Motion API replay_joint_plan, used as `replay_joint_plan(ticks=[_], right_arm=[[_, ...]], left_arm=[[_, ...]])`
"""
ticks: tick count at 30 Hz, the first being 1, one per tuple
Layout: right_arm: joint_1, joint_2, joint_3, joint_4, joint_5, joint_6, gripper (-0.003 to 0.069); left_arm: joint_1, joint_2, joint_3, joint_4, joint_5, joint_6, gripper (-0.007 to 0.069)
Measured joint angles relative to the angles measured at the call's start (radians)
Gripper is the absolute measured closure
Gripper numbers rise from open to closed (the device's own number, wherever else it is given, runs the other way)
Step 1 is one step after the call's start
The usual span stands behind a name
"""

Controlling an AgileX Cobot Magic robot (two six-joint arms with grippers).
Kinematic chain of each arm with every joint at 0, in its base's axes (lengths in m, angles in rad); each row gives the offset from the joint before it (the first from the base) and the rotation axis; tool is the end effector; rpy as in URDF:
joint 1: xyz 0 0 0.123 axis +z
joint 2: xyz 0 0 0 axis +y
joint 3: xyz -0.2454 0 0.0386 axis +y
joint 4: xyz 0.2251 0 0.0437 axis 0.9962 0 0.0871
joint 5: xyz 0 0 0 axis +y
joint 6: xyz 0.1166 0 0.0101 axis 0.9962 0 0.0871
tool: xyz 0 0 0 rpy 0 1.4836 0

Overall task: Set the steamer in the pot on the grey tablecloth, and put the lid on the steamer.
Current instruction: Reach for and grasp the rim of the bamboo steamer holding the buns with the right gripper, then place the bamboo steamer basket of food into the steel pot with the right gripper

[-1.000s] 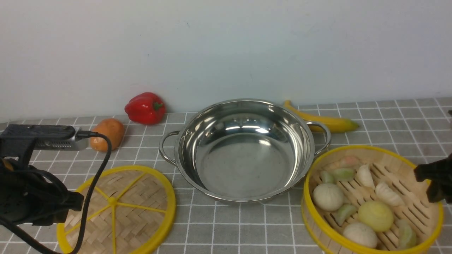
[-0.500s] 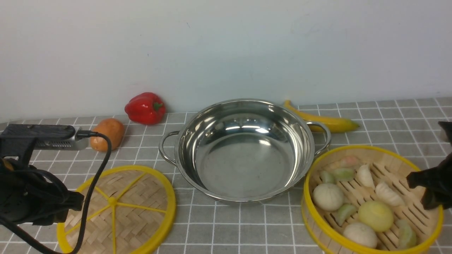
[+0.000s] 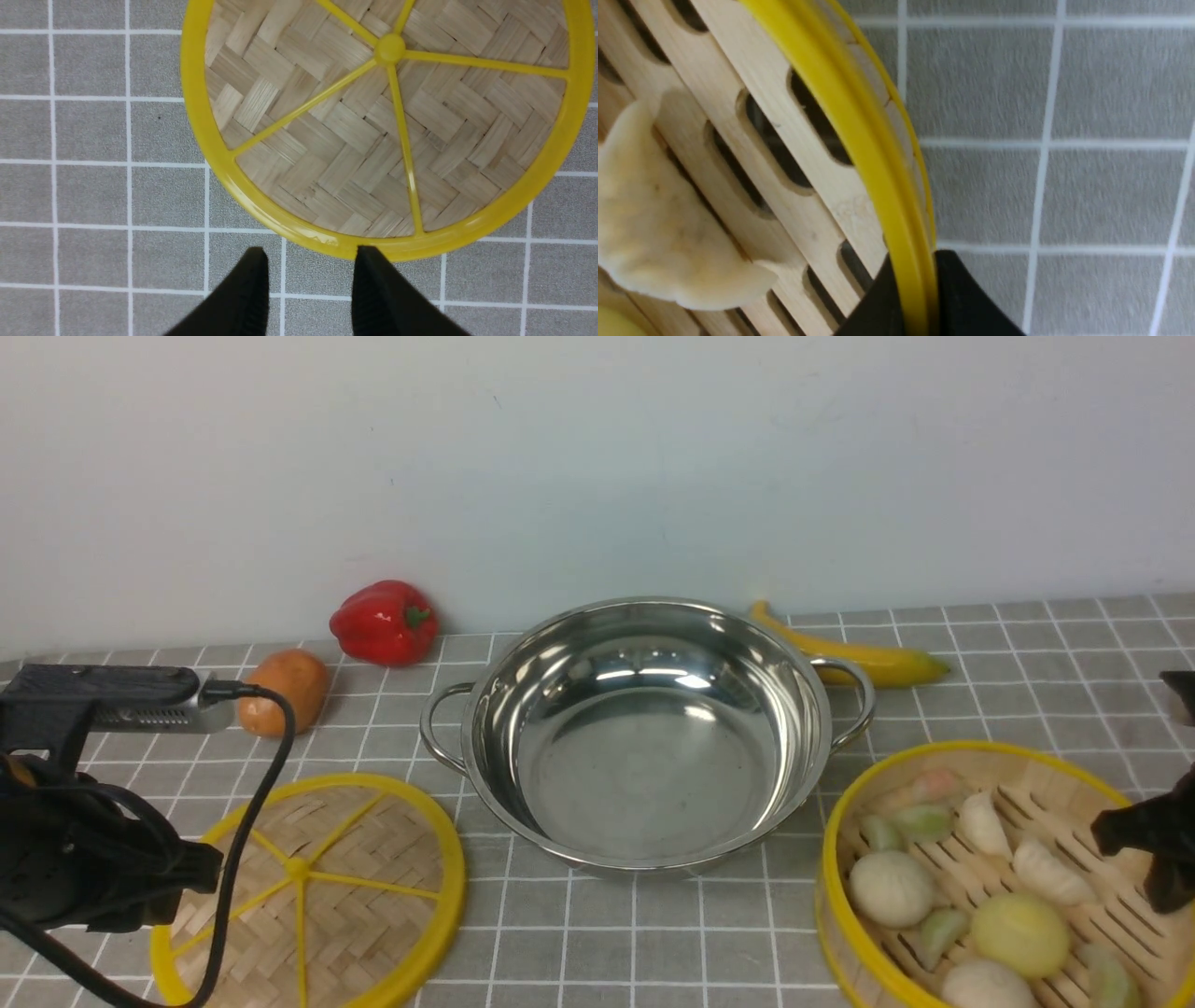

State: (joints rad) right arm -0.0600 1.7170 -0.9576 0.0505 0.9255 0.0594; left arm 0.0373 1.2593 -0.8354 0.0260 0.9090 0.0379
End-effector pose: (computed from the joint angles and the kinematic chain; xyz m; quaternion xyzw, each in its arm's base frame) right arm 0.2639 -0.0111 0.1200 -0.0751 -0.9969 -0.0200 0.0134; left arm 0.2217 0.0107 0.2048 0.0065 0.9867 0.0175 0.1613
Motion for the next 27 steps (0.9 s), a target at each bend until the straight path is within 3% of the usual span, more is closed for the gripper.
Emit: replay_joint_plan(ticks=[17, 27], right_arm=[[0.000, -0.221, 0.001, -0.023, 0.242, 0.011, 0.0592], [0.001, -0.271, -0.076, 0.123, 0.313, -0.039, 0.0592]], left_arm=[[0.000, 0.000, 0.000, 0.000, 0.000, 0.000, 0.0382], [0.000, 0.000, 0.000, -0.020, -0.001, 0.000, 0.0382]])
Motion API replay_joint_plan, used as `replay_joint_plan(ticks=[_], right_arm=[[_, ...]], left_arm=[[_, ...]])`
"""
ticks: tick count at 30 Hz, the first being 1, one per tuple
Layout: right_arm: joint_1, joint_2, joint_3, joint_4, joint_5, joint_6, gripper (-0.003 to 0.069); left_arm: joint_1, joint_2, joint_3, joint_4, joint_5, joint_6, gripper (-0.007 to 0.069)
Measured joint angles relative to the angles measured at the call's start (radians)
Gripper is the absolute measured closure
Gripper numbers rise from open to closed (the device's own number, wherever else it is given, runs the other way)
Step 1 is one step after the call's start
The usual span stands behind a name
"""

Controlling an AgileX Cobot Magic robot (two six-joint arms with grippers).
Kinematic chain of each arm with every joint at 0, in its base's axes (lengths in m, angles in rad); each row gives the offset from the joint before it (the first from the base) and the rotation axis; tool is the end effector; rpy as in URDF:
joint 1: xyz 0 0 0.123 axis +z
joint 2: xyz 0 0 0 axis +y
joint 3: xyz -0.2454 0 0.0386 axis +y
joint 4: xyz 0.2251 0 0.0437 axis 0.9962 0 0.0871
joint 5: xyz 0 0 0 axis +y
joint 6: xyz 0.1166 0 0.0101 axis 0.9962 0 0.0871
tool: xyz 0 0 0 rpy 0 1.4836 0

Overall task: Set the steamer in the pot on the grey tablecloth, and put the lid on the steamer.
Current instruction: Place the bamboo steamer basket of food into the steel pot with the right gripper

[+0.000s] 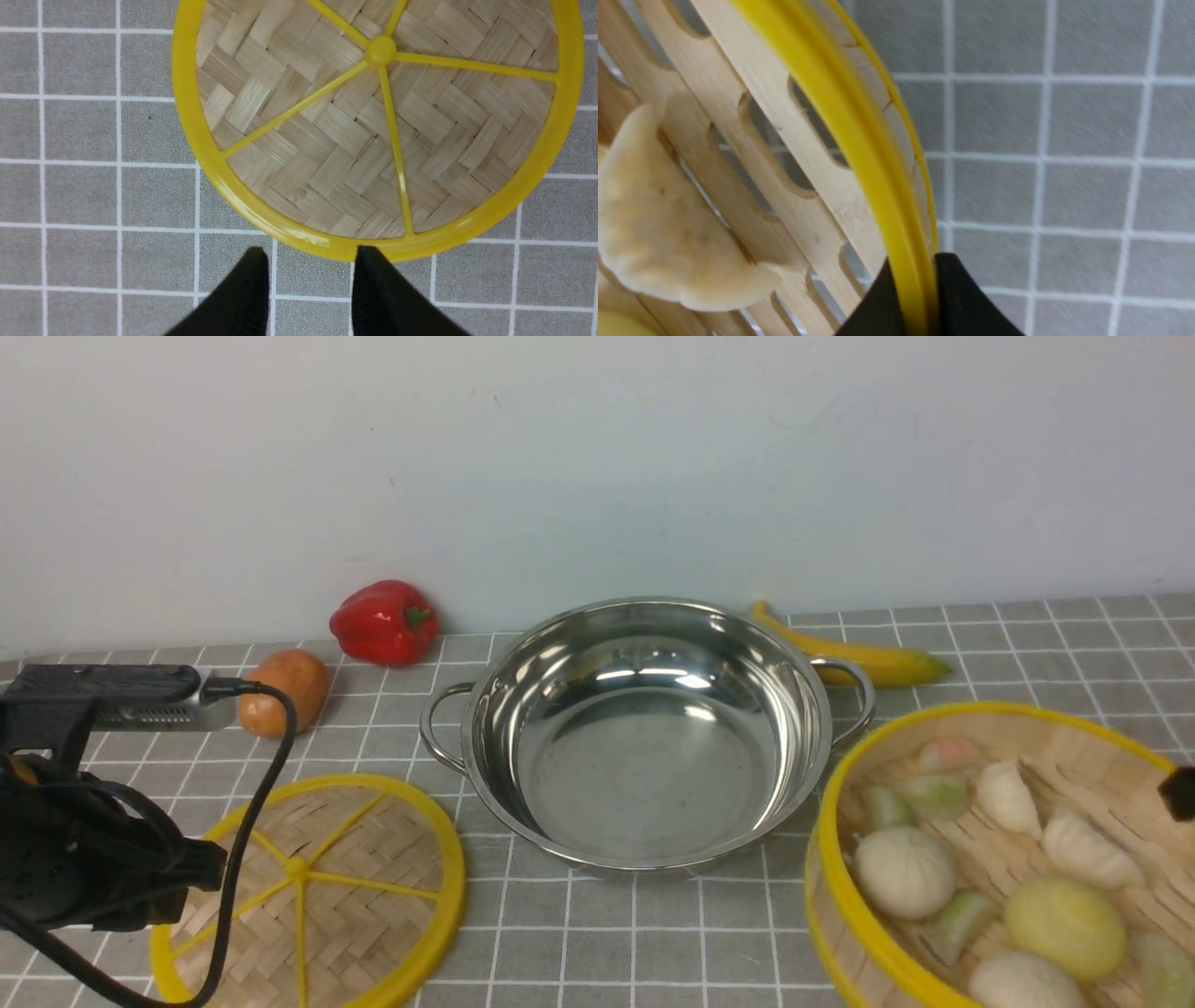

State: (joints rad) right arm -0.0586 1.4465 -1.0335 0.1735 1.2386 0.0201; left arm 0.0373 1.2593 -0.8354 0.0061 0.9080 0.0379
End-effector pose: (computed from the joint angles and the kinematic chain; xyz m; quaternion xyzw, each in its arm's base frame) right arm 0.2335 0.0054 0.2055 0.0672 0.9944 0.0819 0.0048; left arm 0.2219 0.0088 0.2048 0.0018 0.9867 0.0088 0.1621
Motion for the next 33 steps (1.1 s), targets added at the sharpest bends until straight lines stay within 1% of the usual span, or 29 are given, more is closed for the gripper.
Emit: replay_joint_plan(ticks=[2, 3, 4, 6, 7, 9, 10, 13, 15, 18, 22, 33], right_arm=[[0.024, 0.022, -0.084, 0.029, 0.001, -0.001, 0.0592], [0.053, 0.047, -0.136, 0.030, -0.001, 0.006, 0.0592], [0.058, 0.051, -0.156, 0.029, 0.000, 0.008, 0.0592], [0.145, 0.129, -0.289, 0.007, 0.000, 0.041, 0.0592], [0.152, 0.135, -0.311, 0.005, 0.000, 0.043, 0.0592], [0.206, 0.190, -0.402, -0.007, 0.000, 0.068, 0.0592], [0.250, 0.244, -0.483, -0.013, 0.001, 0.087, 0.0592], [0.335, 0.380, -0.669, -0.010, 0.001, 0.119, 0.0592], [0.367, 0.452, -0.752, -0.008, 0.001, 0.131, 0.0592], [0.407, 0.560, -0.862, -0.008, 0.001, 0.140, 0.0592], [0.435, 0.667, -0.947, -0.010, 0.002, 0.143, 0.0592], [0.438, 0.824, -1.034, -0.046, 0.007, 0.144, 0.0592]], left_arm=[[0.000, 0.000, 0.000, -0.006, -0.004, 0.000, 0.0382], [0.000, 0.000, 0.000, -0.006, -0.006, 0.000, 0.0382], [0.000, 0.000, 0.000, -0.006, -0.006, 0.000, 0.0382], [0.000, 0.000, 0.000, -0.016, -0.007, 0.000, 0.0382], [0.000, 0.000, 0.000, -0.017, -0.007, 0.000, 0.0382], [0.000, 0.000, 0.000, -0.019, -0.008, 0.000, 0.0382], [0.000, 0.000, 0.000, -0.020, -0.009, 0.000, 0.0382], [0.000, 0.000, 0.000, -0.021, -0.015, 0.000, 0.0382], [0.000, 0.000, 0.000, -0.022, -0.015, 0.000, 0.0382], [0.000, 0.000, 0.000, -0.022, -0.015, 0.000, 0.0382], [0.000, 0.000, 0.000, -0.022, -0.015, 0.000, 0.0382], [0.000, 0.000, 0.000, -0.023, -0.018, 0.000, 0.0382]])
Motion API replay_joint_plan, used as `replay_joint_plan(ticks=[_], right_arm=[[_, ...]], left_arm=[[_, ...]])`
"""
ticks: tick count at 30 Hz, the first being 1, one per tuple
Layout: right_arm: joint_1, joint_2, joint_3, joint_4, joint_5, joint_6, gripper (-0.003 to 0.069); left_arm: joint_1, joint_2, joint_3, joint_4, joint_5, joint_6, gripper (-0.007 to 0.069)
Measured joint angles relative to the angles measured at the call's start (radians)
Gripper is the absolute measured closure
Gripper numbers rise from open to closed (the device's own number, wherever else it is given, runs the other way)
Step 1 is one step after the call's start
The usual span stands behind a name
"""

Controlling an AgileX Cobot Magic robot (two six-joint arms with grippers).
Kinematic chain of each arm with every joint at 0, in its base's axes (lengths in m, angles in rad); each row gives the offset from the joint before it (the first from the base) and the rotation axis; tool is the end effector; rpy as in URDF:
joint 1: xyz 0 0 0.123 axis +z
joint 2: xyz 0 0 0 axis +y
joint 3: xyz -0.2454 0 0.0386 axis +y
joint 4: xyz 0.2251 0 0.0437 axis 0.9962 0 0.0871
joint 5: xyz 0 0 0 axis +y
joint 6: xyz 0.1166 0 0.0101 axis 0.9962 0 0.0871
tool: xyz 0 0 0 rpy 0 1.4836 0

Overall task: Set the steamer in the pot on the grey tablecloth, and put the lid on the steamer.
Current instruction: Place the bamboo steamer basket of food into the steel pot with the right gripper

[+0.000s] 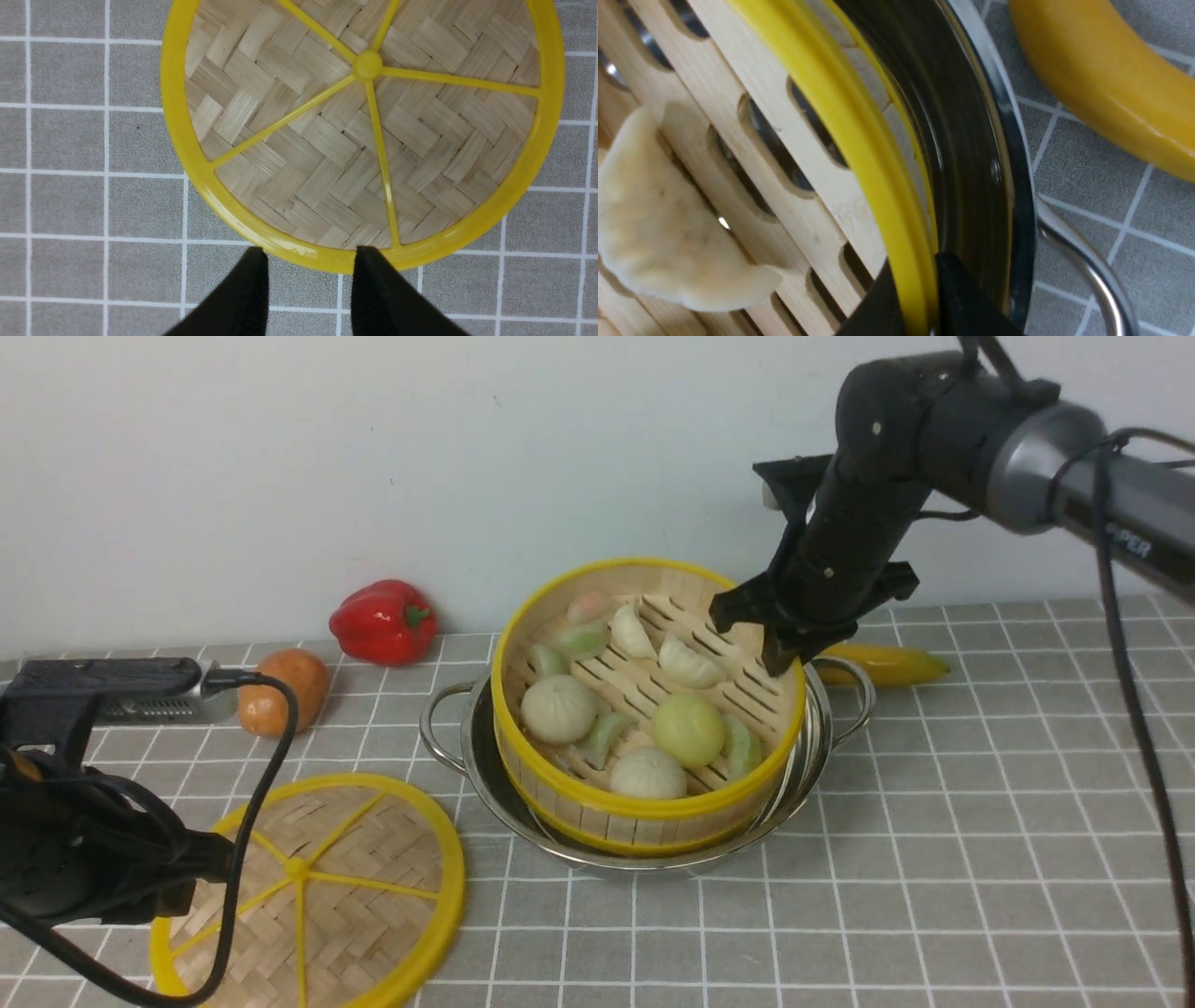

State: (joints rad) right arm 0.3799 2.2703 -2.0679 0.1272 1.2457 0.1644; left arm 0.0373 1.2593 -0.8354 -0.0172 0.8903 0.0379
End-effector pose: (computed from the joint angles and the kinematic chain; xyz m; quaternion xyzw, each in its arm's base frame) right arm 0.4045 0.1767 0.1699 -0.0929 0.9882 0.0878 0.0840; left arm 0.2240 0.0068 0.2055 -0.0039 0.9852 -0.0011 0.1712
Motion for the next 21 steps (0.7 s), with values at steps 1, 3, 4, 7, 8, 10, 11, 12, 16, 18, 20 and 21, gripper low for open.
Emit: replay_joint_plan(ticks=[1, 3, 4, 7, 8, 10, 11, 12, 16, 18, 20, 21], right_arm=[[0.000, 0.015, -0.009, 0.000, 0.001, 0.000, 0.0592], [0.000, 0.035, -0.020, 0.000, 0.001, 0.000, 0.0592], [0.000, 0.045, -0.027, 0.000, 0.001, 0.000, 0.0592], [0.000, 0.063, -0.030, 0.000, 0.000, 0.000, 0.0592], [0.000, 0.064, -0.031, 0.000, 0.000, 0.000, 0.0592], [0.000, 0.075, -0.033, 0.000, 0.000, 0.000, 0.0592], [0.000, 0.079, -0.034, 0.001, -0.001, 0.000, 0.0592], [0.000, 0.081, -0.034, 0.001, -0.001, 0.000, 0.0592], [0.000, 0.093, -0.036, 0.003, -0.005, 0.004, 0.0592], [0.000, 0.094, -0.036, 0.004, -0.006, 0.004, 0.0592], [0.000, 0.094, -0.036, 0.004, -0.006, 0.004, 0.0592], [0.000, 0.094, -0.036, 0.004, -0.006, 0.004, 0.0590]], left_arm=[[0.000, 0.000, 0.000, 0.000, -0.001, 0.000, 0.0382], [0.000, 0.000, 0.000, -0.001, -0.002, 0.000, 0.0382], [0.000, 0.000, 0.000, -0.001, -0.003, 0.000, 0.0382], [0.000, 0.000, 0.000, -0.001, -0.003, 0.000, 0.0382], [0.000, 0.000, 0.000, -0.001, -0.003, 0.000, 0.0382], [0.000, 0.000, 0.000, -0.001, -0.003, 0.000, 0.0382], [0.000, 0.000, 0.000, -0.001, -0.003, 0.000, 0.0382], [0.000, 0.000, 0.000, -0.001, -0.003, 0.000, 0.0382], [0.000, 0.000, 0.000, -0.002, -0.003, 0.000, 0.0382], [0.000, 0.000, 0.000, -0.002, -0.003, 0.000, 0.0382], [0.000, 0.000, 0.000, -0.002, -0.003, 0.000, 0.0382], [0.000, 0.000, 0.000, -0.002, -0.003, 0.000, 0.0382]])
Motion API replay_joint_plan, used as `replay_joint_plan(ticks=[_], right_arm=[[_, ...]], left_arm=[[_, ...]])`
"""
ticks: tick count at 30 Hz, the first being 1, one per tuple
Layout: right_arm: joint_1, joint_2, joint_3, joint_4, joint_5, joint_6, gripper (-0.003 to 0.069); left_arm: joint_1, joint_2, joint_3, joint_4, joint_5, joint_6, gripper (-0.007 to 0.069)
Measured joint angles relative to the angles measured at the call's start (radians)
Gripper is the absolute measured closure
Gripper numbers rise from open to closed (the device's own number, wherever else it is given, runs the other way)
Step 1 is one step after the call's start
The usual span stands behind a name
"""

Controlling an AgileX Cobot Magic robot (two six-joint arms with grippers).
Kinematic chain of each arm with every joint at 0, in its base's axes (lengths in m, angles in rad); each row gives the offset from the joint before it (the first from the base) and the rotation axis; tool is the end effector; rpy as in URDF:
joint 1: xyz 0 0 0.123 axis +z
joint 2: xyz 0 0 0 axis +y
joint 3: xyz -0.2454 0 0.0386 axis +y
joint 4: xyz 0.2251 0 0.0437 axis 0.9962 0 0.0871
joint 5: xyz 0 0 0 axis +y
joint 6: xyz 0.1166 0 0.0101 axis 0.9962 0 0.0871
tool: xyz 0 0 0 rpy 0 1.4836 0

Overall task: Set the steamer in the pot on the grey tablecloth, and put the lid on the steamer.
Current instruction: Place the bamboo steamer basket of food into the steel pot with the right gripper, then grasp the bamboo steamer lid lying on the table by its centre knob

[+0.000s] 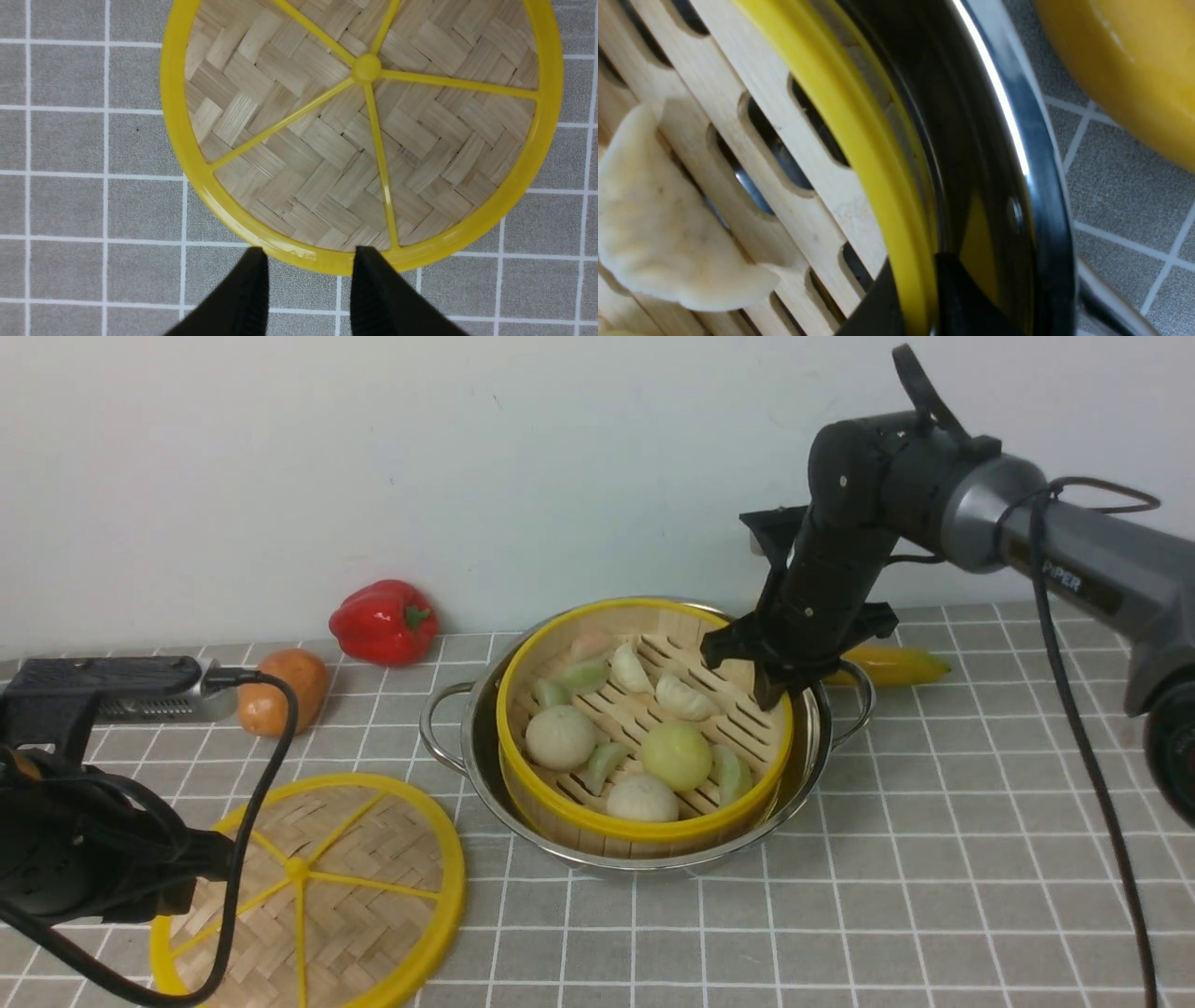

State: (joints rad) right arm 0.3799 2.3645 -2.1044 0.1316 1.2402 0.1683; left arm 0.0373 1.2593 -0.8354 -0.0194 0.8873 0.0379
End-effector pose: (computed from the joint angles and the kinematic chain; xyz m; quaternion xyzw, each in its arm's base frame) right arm 0.4118 0.1801 0.1372 -0.0888 0.9909 0.0826 0.0584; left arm 0.2243 0.0066 0.2056 -0.0044 0.9850 -0.0020 0.1727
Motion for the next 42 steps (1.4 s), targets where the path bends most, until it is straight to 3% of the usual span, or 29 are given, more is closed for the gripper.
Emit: replay_joint_plan(ticks=[8, 15, 27, 34, 42], right_arm=[[0.000, 0.000, -0.001, 0.015, -0.005, 0.004, 0.0510], [0.000, -0.001, -0.008, 0.030, -0.007, 0.003, 0.0372], [0.000, -0.141, -0.082, -0.066, -0.006, -0.040, 0.0328], [0.000, -0.470, -0.099, -0.138, -0.011, -0.043, 0.0328], [0.000, -0.934, -0.104, 0.004, -0.018, -0.045, 0.0328]], left_arm=[[0.000, 0.000, 0.000, 0.000, 0.000, 0.000, 0.0382], [0.000, 0.000, 0.000, 0.000, -0.016, 0.000, 0.0382], [0.000, 0.073, 0.000, -0.069, -0.083, 0.025, 0.0382], [0.000, 0.190, 0.000, -0.177, -0.237, 0.124, 0.0382], [0.000, 0.300, -0.001, -0.227, -0.318, 0.191, 0.0382]])
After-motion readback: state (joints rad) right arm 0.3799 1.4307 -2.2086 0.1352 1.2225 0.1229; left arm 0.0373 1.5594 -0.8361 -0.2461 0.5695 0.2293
